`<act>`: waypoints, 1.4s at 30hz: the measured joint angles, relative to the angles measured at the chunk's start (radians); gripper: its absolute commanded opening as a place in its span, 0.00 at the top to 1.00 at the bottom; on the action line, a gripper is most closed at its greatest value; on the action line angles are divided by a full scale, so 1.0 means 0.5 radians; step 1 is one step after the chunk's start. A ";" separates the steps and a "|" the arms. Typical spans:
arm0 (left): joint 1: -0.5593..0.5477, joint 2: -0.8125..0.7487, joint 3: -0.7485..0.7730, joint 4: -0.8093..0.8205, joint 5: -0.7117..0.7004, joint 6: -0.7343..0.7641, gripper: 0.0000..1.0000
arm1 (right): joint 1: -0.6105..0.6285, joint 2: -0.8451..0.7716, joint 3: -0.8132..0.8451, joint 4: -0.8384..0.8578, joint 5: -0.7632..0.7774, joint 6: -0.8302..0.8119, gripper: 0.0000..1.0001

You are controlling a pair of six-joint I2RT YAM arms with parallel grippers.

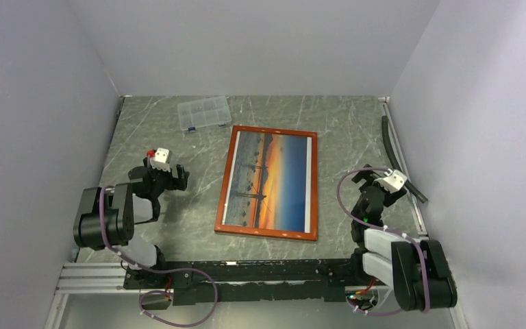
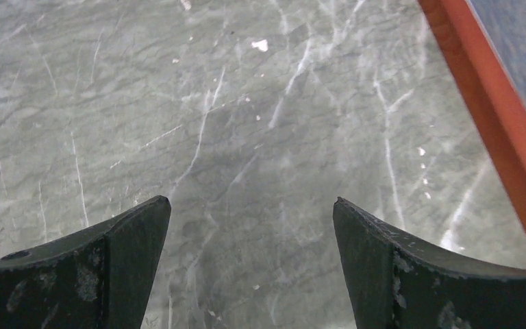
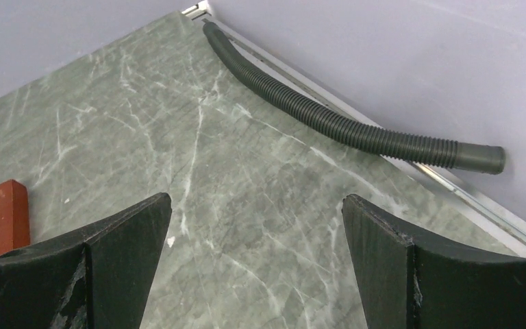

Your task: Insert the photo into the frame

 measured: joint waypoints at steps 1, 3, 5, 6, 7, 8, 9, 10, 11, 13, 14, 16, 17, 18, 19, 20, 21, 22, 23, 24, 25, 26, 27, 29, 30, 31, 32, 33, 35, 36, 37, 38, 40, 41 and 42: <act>0.000 0.067 -0.009 0.082 -0.024 -0.007 0.06 | 0.000 0.060 -0.012 0.089 -0.021 -0.011 0.00; 0.000 0.175 -0.027 0.220 -0.051 -0.033 0.06 | 0.001 0.189 -0.039 0.254 -0.061 -0.030 0.00; 0.000 0.223 -0.030 0.270 -0.087 -0.049 0.06 | 0.000 0.361 -0.060 0.436 -0.096 -0.051 0.00; 0.000 0.222 -0.026 0.262 -0.109 -0.058 0.06 | 0.000 0.451 -0.066 0.526 -0.118 -0.068 0.00; 0.000 0.220 -0.011 0.252 -0.142 -0.074 0.06 | 0.000 0.531 -0.067 0.608 -0.143 -0.089 0.00; 0.000 0.227 0.018 0.237 -0.180 -0.098 0.06 | 0.000 0.606 -0.066 0.692 -0.184 -0.117 0.00; 0.000 0.233 0.053 0.220 -0.212 -0.112 0.06 | 0.000 0.647 -0.066 0.733 -0.229 -0.137 0.00; 0.000 0.233 0.108 0.163 -0.248 -0.130 0.06 | 0.000 0.672 -0.066 0.756 -0.294 -0.164 0.00; 0.000 0.233 0.150 0.137 -0.278 -0.146 0.06 | 0.000 0.687 -0.063 0.771 -0.360 -0.188 0.00; 0.002 0.233 0.195 0.141 -0.325 -0.166 0.06 | 0.004 0.794 -0.047 0.898 -0.471 -0.256 0.00; 0.002 0.233 0.204 0.138 -0.341 -0.172 0.06 | 0.011 0.846 -0.032 0.932 -0.485 -0.275 0.00; 0.002 0.234 0.208 0.115 -0.363 -0.182 0.06 | 0.031 0.872 0.047 0.809 -0.520 -0.296 0.00; 0.002 0.235 0.208 0.108 -0.370 -0.188 0.05 | 0.031 0.872 0.094 0.761 -0.534 -0.304 0.00; 0.002 0.237 0.208 0.098 -0.376 -0.192 0.05 | 0.026 0.879 0.178 0.663 -0.550 -0.308 0.00; 0.002 0.237 0.208 0.083 -0.381 -0.194 0.05 | 0.001 0.886 0.286 0.541 -0.611 -0.306 0.00; 0.002 0.237 0.210 0.066 -0.390 -0.195 0.05 | -0.021 0.892 0.350 0.491 -0.647 -0.306 0.00; 0.002 0.239 0.211 0.060 -0.397 -0.198 0.06 | -0.046 0.893 0.407 0.455 -0.685 -0.306 0.00; 0.001 0.242 0.211 0.057 -0.405 -0.199 0.09 | -0.061 0.889 0.427 0.436 -0.703 -0.305 0.00; 0.000 0.243 0.211 0.055 -0.410 -0.201 0.07 | -0.068 0.887 0.431 0.424 -0.716 -0.305 0.00; -0.001 0.243 0.211 0.048 -0.411 -0.201 0.06 | -0.076 0.887 0.426 0.409 -0.733 -0.305 0.00; -0.001 0.243 0.211 0.048 -0.412 -0.201 0.06 | -0.079 0.887 0.417 0.391 -0.748 -0.307 0.00; -0.001 0.243 0.211 0.051 -0.412 -0.203 0.06 | -0.079 0.887 0.409 0.373 -0.760 -0.309 0.00; -0.001 0.243 0.211 0.054 -0.413 -0.207 0.06 | -0.079 0.887 0.407 0.353 -0.774 -0.311 0.00; -0.001 0.243 0.211 0.056 -0.414 -0.208 0.06 | -0.079 0.887 0.406 0.325 -0.802 -0.320 0.00; -0.001 0.243 0.211 0.056 -0.414 -0.208 0.06 | -0.077 0.887 0.406 0.323 -0.811 -0.323 0.00; -0.001 0.243 0.211 0.057 -0.415 -0.208 0.06 | -0.076 0.887 0.406 0.323 -0.817 -0.325 0.00; -0.001 0.243 0.211 0.057 -0.416 -0.208 0.06 | -0.076 0.887 0.406 0.322 -0.824 -0.327 0.00; -0.001 0.243 0.211 0.057 -0.417 -0.208 0.06 | -0.077 0.887 0.406 0.321 -0.832 -0.327 0.00; -0.001 0.243 0.211 0.057 -0.419 -0.208 0.06 | -0.076 0.887 0.406 0.320 -0.838 -0.328 0.00; -0.001 0.243 0.211 0.057 -0.419 -0.208 0.06 | -0.076 0.887 0.406 0.320 -0.842 -0.328 0.00; -0.001 0.243 0.211 0.057 -0.420 -0.208 0.06 | -0.077 0.887 0.406 0.320 -0.845 -0.329 0.00; -0.001 0.243 0.211 0.057 -0.420 -0.208 0.06 | -0.076 0.887 0.406 0.319 -0.846 -0.330 0.00; -0.001 0.243 0.211 0.057 -0.420 -0.208 0.06 | -0.076 0.887 0.406 0.317 -0.848 -0.333 0.00; -0.001 0.243 0.211 0.057 -0.420 -0.208 0.06 | -0.076 0.887 0.406 0.315 -0.848 -0.334 0.00; -0.001 0.242 0.211 0.057 -0.420 -0.208 0.06 | -0.077 0.887 0.406 0.314 -0.850 -0.335 0.00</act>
